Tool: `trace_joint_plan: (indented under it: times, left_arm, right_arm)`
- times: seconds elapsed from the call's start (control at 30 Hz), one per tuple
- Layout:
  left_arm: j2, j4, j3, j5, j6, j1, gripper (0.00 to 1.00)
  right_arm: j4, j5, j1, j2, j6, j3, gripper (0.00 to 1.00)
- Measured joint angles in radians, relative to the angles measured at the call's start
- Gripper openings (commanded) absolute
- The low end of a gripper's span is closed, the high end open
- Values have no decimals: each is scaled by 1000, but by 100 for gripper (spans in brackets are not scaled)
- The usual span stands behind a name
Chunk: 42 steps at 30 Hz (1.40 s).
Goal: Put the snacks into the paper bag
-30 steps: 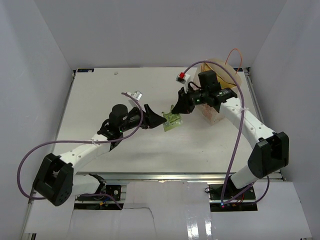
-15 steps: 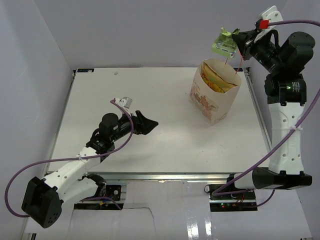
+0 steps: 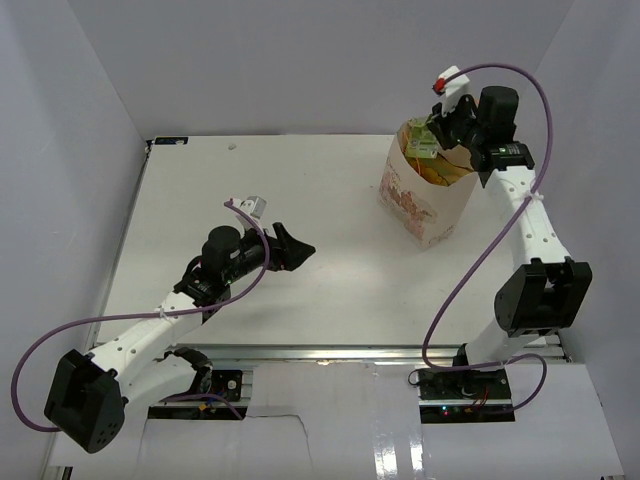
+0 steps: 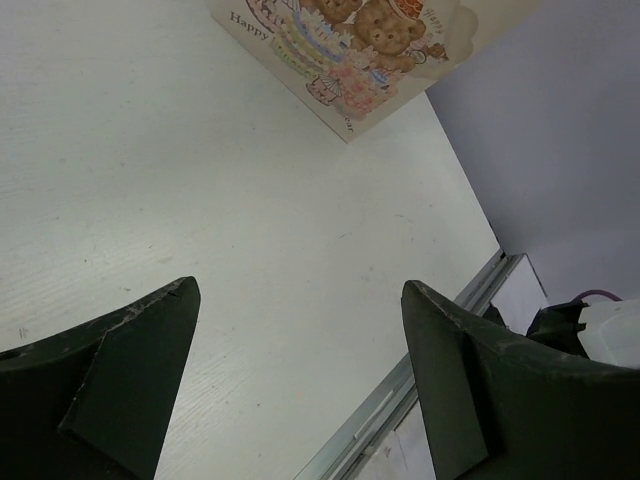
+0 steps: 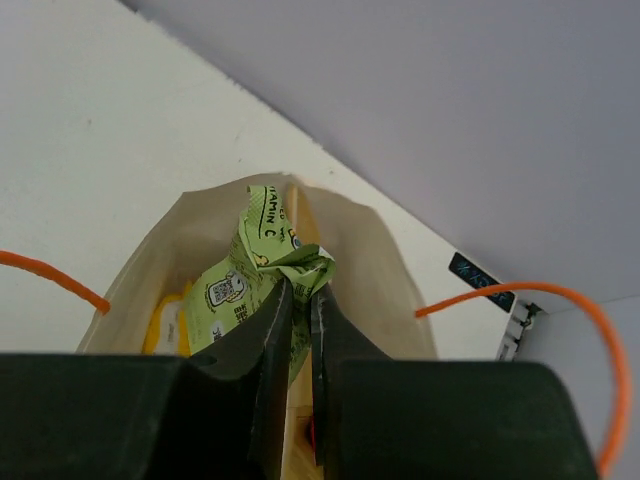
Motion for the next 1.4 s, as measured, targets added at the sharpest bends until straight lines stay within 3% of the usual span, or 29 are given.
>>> trace_joint_plan:
  times: [0.13,0.23,0.27,0.33,0.47,0.53,0.73,0.93,1.2,1.4]
  left_arm:
    - [0,-25,0,-25,0,0,96]
    - [-1,-44,0,-43,0,0,98]
    - [-3,-52,0,-51,0,0,98]
    - [-6,-68,1,-68,-1,0,98]
    - [-23,-117,16,-115,0,0,98]
    - [-35,-135,30,-141,1,0,98]
    - [-84,-224,96,-217,37,0,98]
    - [-123,-318,156,-272,80,0,98]
    - [-200,-399,159,-298,96,0,98]
    - [-240,-430,159,-307,98,0,98]
  right_arm:
    - [-8,19,50,25,-31,-36,12]
    - [-11,19,72,32,-35,-34,41]
    - [-15,22,72,32,-37,-33,58]
    - [-27,28,67,31,-44,-32,76]
    - [-76,29,31,-3,-41,-33,98]
    - [-112,28,2,-46,-29,-32,90]
    - [-232,23,-50,-267,56,-45,90]
    - [-287,56,-42,-531,153,-205,90]
    - [-376,185,-42,-578,251,-359,90]
    - [-396,237,-42,-591,265,-380,90]
